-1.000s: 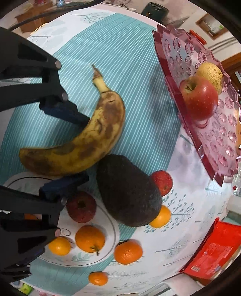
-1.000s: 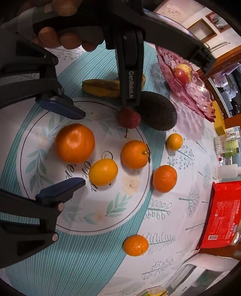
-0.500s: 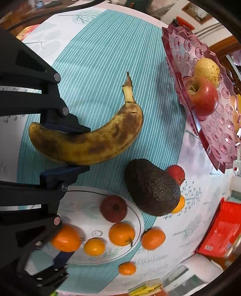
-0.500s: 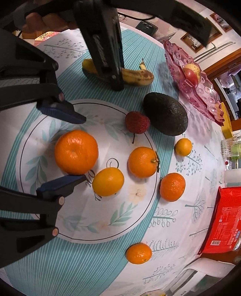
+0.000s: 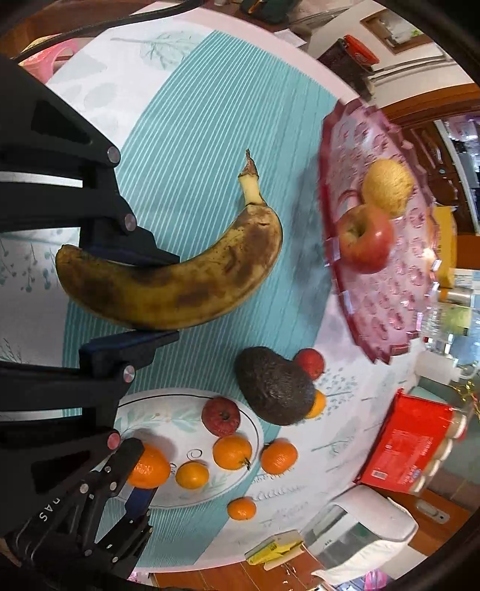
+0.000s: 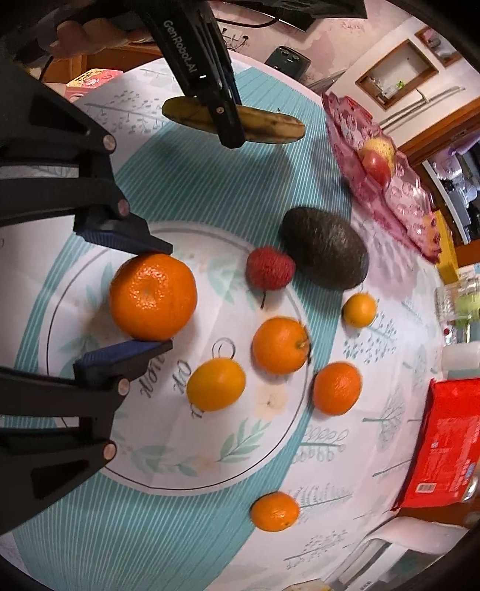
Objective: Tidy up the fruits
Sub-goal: 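Close the left tool on the banana while the right tool grips the orange, lift, then carry the banana with the left tool while the right tool carries the orange to the bowl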
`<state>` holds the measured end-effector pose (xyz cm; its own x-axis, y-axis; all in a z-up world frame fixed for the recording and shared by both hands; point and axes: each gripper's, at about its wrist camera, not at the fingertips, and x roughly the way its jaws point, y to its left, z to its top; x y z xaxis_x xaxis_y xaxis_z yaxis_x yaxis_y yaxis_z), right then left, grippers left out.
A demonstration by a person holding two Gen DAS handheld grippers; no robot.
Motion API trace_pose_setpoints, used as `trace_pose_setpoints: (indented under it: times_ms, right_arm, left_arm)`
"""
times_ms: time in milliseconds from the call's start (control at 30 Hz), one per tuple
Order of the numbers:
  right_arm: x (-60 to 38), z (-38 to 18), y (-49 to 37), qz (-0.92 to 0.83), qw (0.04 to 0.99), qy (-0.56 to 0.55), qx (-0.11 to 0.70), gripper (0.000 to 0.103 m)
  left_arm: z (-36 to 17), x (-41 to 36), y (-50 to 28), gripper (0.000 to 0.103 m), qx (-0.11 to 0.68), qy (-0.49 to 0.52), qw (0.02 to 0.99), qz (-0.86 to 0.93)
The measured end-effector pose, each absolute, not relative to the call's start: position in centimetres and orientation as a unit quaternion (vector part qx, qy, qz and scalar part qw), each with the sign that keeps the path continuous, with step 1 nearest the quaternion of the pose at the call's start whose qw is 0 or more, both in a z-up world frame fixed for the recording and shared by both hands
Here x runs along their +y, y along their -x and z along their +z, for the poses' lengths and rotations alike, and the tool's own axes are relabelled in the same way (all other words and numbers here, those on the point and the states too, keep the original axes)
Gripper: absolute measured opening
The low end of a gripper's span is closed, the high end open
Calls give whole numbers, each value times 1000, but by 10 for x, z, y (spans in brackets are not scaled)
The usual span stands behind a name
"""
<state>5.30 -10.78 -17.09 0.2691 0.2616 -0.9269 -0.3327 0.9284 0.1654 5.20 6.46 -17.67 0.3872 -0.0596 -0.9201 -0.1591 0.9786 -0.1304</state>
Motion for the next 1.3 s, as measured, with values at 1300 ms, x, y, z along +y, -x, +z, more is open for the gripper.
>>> trace_pose_setpoints:
  times_ms: [1300]
  right_arm:
    - [45, -62, -143, 168, 859, -11, 483, 44]
  left_arm:
    - [-36, 227, -144, 31, 435, -12, 898, -63]
